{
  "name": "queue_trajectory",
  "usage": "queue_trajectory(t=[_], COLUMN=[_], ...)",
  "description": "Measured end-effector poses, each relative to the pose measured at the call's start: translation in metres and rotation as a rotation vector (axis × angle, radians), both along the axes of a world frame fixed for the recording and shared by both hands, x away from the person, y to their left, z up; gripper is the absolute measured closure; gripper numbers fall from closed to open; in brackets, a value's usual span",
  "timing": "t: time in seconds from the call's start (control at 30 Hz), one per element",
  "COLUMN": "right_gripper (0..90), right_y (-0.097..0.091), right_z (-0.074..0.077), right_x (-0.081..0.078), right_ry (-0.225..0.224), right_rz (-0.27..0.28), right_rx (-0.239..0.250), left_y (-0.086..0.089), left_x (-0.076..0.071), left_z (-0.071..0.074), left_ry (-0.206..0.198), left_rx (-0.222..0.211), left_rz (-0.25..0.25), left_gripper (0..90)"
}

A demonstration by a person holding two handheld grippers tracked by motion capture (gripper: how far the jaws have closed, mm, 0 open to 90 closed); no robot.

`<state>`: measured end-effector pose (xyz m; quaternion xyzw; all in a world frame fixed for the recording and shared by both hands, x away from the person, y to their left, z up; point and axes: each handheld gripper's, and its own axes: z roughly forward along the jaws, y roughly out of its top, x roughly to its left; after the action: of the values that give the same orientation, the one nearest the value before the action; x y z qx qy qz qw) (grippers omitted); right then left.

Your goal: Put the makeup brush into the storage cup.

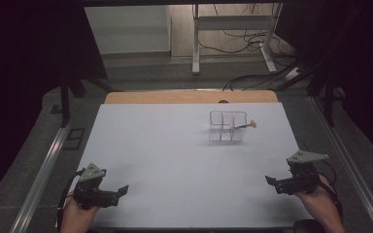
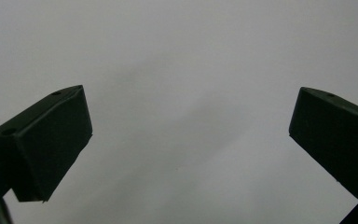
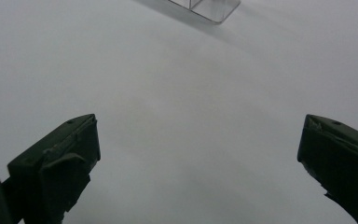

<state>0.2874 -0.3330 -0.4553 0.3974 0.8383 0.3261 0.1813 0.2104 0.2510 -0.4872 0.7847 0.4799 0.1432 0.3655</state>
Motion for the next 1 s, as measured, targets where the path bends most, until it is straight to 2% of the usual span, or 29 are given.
queue_trajectory(t=[0.3,1.0], right_gripper=[0.0,0.0], right_y=[-0.004,-0.014], right_z=[0.0,-0.004], right_x=[-0.007,-0.02], right_ry=[-0.004,0.024], right_rz=[-0.009,-0.031], right_rx=[-0.015,-0.031], left_y=[-0.001,-0.001], left_x=[0.0,0.001], left_z=[0.0,-0.001], left_ry=[0.001,0.002], left_rx=[0.002,0.003], left_rz=[-0.003,-0.007], left_gripper=[0.0,0.0])
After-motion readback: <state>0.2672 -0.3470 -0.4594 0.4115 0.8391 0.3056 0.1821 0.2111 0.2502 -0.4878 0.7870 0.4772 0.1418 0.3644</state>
